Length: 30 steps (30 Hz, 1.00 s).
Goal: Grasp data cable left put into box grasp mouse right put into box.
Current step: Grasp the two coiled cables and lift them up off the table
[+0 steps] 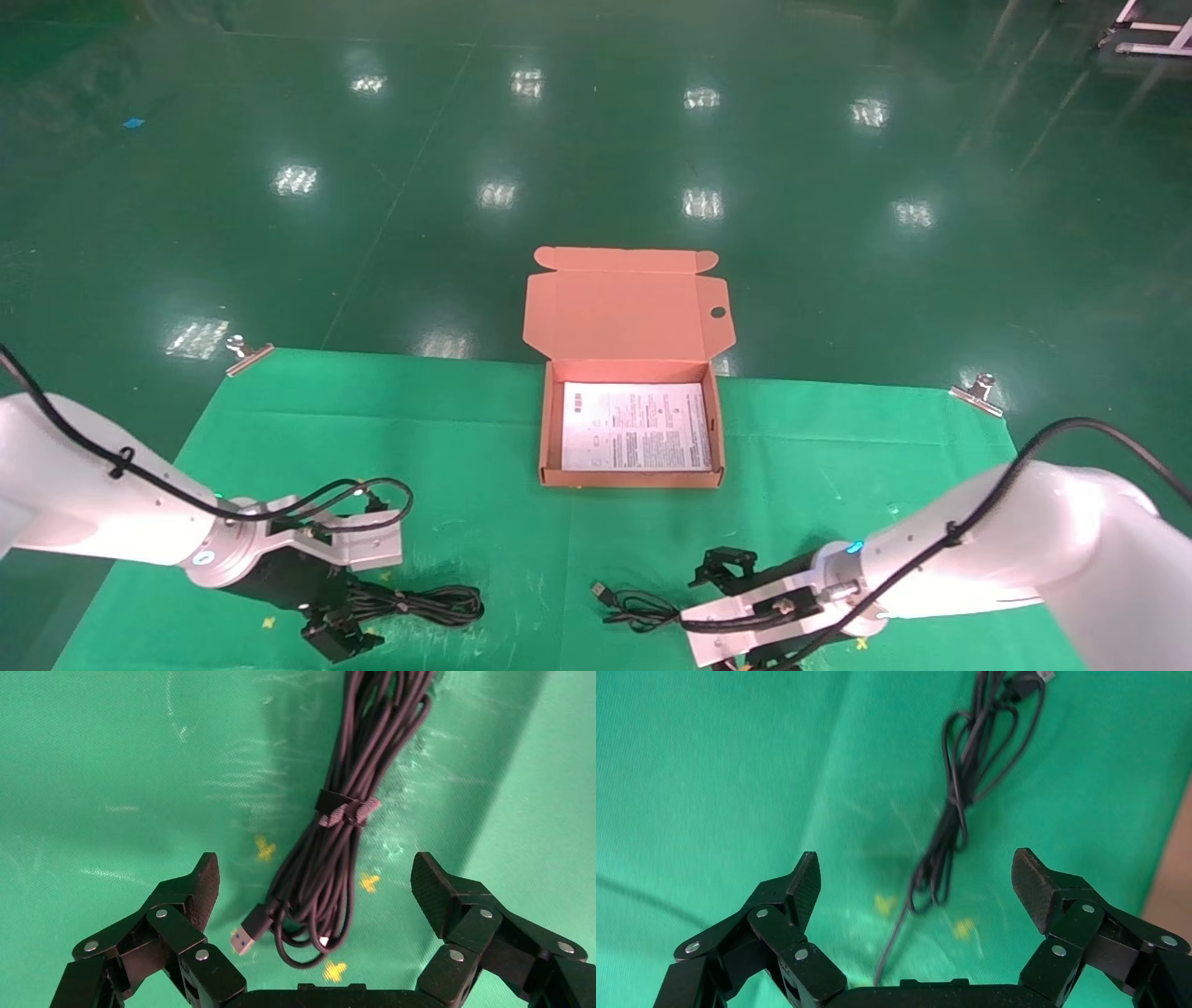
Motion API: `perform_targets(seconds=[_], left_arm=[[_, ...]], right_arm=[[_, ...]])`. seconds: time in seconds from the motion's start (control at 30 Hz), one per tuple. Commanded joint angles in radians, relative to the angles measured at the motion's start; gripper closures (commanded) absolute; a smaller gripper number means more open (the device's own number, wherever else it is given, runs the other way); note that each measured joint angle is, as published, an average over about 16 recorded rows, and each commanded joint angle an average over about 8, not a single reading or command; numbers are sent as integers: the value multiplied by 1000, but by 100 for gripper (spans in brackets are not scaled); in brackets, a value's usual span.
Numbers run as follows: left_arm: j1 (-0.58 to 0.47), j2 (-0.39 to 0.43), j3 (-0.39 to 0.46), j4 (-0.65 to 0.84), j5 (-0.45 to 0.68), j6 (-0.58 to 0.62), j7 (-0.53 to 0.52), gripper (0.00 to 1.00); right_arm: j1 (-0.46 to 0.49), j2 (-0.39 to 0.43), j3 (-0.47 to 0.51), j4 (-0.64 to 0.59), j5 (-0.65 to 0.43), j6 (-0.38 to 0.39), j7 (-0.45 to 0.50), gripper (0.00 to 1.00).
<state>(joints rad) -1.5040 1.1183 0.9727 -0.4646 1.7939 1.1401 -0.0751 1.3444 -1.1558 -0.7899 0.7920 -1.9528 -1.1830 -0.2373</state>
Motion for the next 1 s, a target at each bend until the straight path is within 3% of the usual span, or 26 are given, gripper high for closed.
perform_targets(seconds=[0.03,0.2,0.23,0.27,1.0], left_arm=[[-4,16,-4,46,-7,-14,28,34],[-5,35,-17,105,-26,-38,71,97],[-5,37,-18,112,-29,-41,74,100],[-5,38,-20,117,-30,-43,77,100],[-5,32,-16,98,-25,-35,68,100]], right_arm=[[5,-25,2,-48,3,18,-9,24],[16,-51,10,-115,10,52,-25,86],[18,-53,11,-123,10,57,-27,96],[19,-55,12,-129,10,61,-28,100],[16,-48,11,-108,12,48,-25,100]])
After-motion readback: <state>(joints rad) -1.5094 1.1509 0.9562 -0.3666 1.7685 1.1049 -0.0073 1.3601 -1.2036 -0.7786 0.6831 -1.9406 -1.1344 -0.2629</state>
